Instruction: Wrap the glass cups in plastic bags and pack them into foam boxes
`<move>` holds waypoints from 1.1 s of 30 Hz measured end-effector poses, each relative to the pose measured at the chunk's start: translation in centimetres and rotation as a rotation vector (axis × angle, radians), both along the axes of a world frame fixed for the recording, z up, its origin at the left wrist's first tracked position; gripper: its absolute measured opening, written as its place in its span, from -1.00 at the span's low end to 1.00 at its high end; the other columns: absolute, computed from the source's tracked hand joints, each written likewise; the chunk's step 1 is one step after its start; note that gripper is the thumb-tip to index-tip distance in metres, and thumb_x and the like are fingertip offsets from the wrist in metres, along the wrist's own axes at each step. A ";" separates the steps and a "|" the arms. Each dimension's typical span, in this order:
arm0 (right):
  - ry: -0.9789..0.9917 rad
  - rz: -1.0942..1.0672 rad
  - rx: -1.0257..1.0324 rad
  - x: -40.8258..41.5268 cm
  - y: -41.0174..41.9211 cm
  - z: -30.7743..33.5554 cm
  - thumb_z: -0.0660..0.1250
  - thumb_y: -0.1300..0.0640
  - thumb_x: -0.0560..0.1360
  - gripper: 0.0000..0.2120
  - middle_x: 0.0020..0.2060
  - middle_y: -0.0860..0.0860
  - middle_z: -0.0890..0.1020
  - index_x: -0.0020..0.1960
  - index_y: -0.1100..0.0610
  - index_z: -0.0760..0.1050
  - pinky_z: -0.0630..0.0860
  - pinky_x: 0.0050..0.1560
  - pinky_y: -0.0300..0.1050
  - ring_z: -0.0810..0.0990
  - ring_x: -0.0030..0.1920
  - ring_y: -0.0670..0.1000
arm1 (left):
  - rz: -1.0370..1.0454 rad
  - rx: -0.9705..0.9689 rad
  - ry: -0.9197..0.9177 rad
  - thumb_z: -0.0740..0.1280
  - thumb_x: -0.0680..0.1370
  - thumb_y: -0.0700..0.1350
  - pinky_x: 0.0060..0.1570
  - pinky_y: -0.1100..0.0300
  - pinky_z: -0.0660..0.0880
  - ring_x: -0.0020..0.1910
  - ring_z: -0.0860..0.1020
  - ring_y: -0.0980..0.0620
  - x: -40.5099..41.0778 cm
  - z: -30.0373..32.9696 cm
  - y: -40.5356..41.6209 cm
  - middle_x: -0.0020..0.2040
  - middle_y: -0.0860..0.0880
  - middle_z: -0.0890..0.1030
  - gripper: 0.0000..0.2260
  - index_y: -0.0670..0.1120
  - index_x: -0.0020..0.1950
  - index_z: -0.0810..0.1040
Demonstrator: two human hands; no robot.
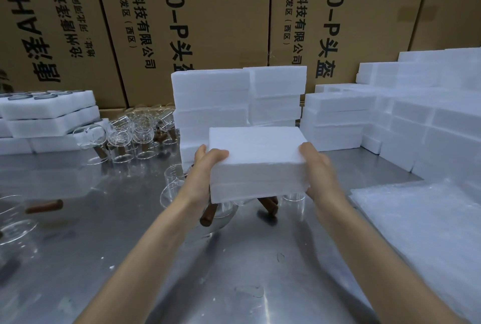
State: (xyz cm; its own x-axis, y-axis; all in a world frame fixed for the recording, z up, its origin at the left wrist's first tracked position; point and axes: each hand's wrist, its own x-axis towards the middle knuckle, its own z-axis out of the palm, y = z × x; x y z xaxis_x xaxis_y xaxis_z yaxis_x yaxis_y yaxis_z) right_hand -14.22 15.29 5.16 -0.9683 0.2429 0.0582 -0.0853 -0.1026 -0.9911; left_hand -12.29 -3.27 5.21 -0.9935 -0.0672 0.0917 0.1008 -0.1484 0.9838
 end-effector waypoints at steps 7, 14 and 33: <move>0.001 0.027 -0.084 0.3 0.5 0.7 0.25 -0.08 0.39 -0.67 -0.08 -0.05 0.45 0.04 0.11 0.39 0.44 0.22 0.08 0.43 -0.08 -0.01 | -0.025 0.032 0.075 0.29 0.46 0.01 -0.31 0.19 0.54 -0.18 0.62 0.07 0.6 0.8 0.2 0.08 -0.05 0.64 -0.59 -0.01 0.30 0.48; 0.030 0.335 -0.261 1.6 3.3 3.7 0.25 0.10 0.41 -0.78 -0.16 0.01 0.63 -0.01 0.11 0.57 0.46 -0.33 -0.20 0.56 -0.24 -0.02 | -0.107 -0.002 0.254 0.23 0.37 -0.06 -0.11 0.13 0.53 -0.01 0.60 0.07 1.7 2.5 0.6 0.08 0.04 0.65 -0.63 0.06 0.17 0.54; -0.114 0.296 -0.194 2.7 7.8 6.1 0.41 0.01 0.39 -0.83 -0.40 -0.06 0.65 -0.36 -0.01 0.64 0.49 -0.31 -0.16 0.62 -0.45 -0.06 | -0.249 0.020 -0.159 0.52 0.23 0.06 -0.31 0.22 0.57 -0.17 0.67 0.05 0.7 4.7 5.3 -0.01 -0.01 0.70 -0.43 -0.04 0.21 0.56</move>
State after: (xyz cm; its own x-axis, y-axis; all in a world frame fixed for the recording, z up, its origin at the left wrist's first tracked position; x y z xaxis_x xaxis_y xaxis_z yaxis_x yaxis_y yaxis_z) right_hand -11.54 23.09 11.25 -0.9959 -0.0530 -0.0739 0.0863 -0.2934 -0.9521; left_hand -11.59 2.01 9.87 -0.9813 0.1807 -0.0657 -0.0967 -0.1685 0.9810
